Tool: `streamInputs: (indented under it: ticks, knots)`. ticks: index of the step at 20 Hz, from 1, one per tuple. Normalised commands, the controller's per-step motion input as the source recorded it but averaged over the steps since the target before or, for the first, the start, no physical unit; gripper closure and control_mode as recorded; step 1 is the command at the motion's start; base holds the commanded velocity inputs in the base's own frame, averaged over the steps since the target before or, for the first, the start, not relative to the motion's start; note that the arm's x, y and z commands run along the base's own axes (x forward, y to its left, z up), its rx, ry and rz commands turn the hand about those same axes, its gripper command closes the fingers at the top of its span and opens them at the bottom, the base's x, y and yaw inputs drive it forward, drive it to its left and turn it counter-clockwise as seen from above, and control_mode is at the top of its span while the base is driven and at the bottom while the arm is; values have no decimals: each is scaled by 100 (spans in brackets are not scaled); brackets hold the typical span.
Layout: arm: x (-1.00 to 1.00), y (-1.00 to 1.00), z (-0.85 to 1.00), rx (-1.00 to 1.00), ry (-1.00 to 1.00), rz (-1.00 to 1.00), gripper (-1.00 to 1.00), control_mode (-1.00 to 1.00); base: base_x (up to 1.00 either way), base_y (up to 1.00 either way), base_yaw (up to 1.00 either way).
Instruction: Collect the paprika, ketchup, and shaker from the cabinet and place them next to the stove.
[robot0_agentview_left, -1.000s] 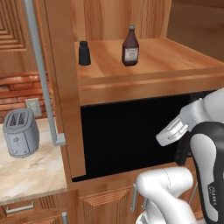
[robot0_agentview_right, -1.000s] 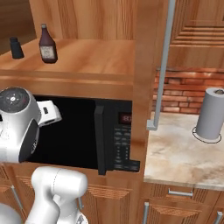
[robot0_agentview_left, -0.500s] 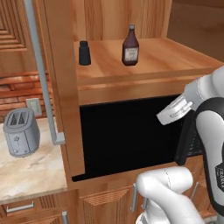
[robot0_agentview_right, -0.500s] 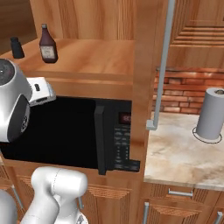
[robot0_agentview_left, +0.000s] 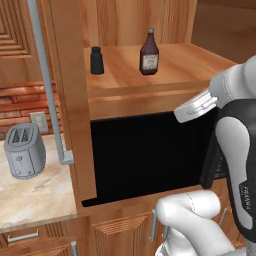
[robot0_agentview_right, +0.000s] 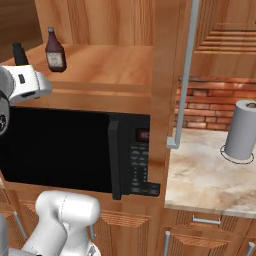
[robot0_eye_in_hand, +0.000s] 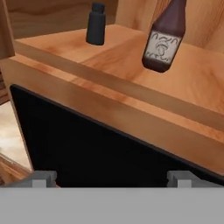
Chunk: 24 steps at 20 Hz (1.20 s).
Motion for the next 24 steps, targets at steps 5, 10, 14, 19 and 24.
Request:
streamInputs:
  ticks: [5, 10, 14, 19, 24]
  knots:
    - [4, 3, 38, 3, -25, -5, -100, -100, 0, 0, 0]
    - [8, 10, 37, 1, -13, -1, -100, -100, 0, 0, 0]
    - [6, 1, 37, 1, -5, 0, -100, -100, 0, 0, 0]
    - [1, 0, 23, 4, -3, 0, -100, -100, 0, 0, 0]
    - [8, 0, 13, 5, -1, 0, -100, -100, 0, 0, 0]
